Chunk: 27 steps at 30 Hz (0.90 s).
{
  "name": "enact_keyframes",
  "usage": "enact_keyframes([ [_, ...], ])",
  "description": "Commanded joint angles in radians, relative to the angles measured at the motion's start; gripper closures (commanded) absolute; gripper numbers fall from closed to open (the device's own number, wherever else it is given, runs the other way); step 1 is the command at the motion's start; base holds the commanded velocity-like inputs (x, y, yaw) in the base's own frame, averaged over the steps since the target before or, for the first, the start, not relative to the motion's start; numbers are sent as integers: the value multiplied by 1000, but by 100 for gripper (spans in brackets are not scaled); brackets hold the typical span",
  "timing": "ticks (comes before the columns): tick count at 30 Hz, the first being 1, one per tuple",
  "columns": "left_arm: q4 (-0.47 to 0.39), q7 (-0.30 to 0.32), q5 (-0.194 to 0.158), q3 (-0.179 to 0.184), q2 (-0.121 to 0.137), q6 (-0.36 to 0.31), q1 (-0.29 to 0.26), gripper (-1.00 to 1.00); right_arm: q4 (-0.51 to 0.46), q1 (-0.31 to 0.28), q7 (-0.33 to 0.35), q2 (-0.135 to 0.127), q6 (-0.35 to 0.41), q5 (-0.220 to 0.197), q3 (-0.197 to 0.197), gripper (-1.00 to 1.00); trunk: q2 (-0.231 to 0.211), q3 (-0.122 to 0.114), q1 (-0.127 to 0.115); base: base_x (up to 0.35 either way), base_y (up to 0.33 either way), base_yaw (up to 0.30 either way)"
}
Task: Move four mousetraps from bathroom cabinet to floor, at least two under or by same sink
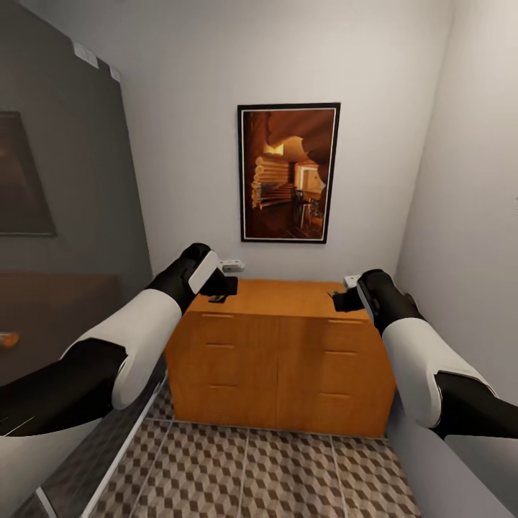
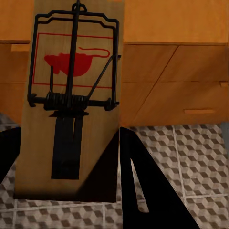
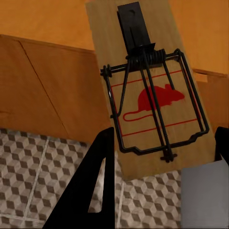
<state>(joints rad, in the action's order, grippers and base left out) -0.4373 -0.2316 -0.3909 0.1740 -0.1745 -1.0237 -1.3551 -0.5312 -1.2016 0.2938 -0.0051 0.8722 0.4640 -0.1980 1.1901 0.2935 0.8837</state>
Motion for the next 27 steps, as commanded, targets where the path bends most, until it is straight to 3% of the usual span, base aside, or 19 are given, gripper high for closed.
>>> enact_keyframes([
  [1,6,-7,-8,4,0,-3,-1,100,-1,0,8,0,3,9,-4,100,1,1,-1,-335,1,0],
  [9,19,-5,-10,3,0,1,-1,100,1,1,8,0,-10,10,-4,100,1,1,-1,-308,0,0],
  [16,80,-1,-18,2,0,89,2,100,3,2,8,1,-82,11,-3,100,1,1,-1,-74,0,0],
  [21,89,0,-20,2,1,96,2,100,4,2,7,3,-88,10,-3,100,1,1,-1,-72,0,0],
  [27,123,1,-20,2,2,97,2,100,7,2,3,11,-91,11,-3,100,1,1,-1,-282,0,0],
])
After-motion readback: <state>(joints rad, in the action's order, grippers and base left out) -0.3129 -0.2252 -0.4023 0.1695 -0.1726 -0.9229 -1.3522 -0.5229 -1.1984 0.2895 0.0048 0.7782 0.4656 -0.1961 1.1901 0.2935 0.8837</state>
